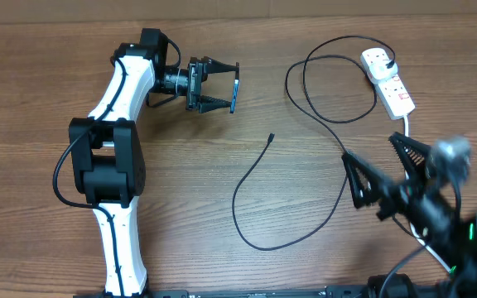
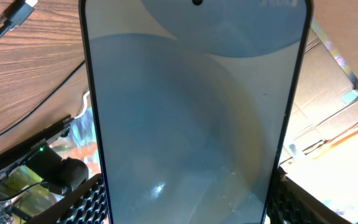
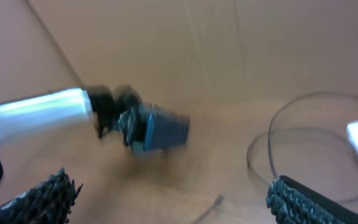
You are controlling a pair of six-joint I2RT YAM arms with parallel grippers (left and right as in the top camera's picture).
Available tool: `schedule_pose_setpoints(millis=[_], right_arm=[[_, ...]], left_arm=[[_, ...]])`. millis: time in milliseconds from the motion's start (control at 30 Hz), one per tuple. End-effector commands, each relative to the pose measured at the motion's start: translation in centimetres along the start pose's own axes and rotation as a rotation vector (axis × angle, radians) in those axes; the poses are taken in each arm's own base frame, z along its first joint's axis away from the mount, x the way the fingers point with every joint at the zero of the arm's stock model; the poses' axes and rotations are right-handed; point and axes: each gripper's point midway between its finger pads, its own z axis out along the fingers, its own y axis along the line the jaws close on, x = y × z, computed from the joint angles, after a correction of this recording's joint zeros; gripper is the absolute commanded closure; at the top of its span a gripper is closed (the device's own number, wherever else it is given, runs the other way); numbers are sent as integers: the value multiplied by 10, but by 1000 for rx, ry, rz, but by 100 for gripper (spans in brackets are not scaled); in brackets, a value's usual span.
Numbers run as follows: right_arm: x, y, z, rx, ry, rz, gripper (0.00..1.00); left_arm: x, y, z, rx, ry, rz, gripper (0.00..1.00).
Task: Plug charger to phone and switch on socket
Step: 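Move the right gripper toward the phone held by the left gripper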
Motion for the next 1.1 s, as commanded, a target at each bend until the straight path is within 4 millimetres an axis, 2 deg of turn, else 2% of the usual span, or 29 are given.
schedule_pose_setpoints(millis=[0, 67, 133, 167, 233, 300, 400, 600, 700, 800, 1067], right_arm=[[-8, 11, 25, -83, 167, 34, 0], [7, 28, 39, -209, 341, 189, 0], [11, 37, 55, -320, 395, 218, 0], [15, 36, 63, -329, 417, 218, 0], [31, 21, 83, -238, 473, 203, 1], [49, -6, 100, -22, 535, 247, 5], [67, -19, 119, 142, 586, 234, 5], [84, -13, 150, 260, 607, 253, 5], [90, -8, 164, 310, 588, 278, 13], [91, -13, 174, 421, 516, 343, 17], [106, -1, 198, 424, 506, 359, 17]], left_arm=[[9, -13, -1, 34, 35, 46, 48], [8, -12, 0, 27, 29, 44, 48], [5, -9, 2, 10, 14, 45, 48], [3, -7, 3, -6, 1, 45, 48], [2, -4, 8, -24, -6, 47, 48], [3, -1, 14, -47, -9, 50, 48], [3, 5, 25, -80, -15, 54, 48], [3, 16, 44, -153, -36, 37, 48], [1, 22, 50, -188, -60, -4, 47], [3, 23, 54, -195, -57, -38, 47], [5, 24, 59, -201, -59, -112, 48]])
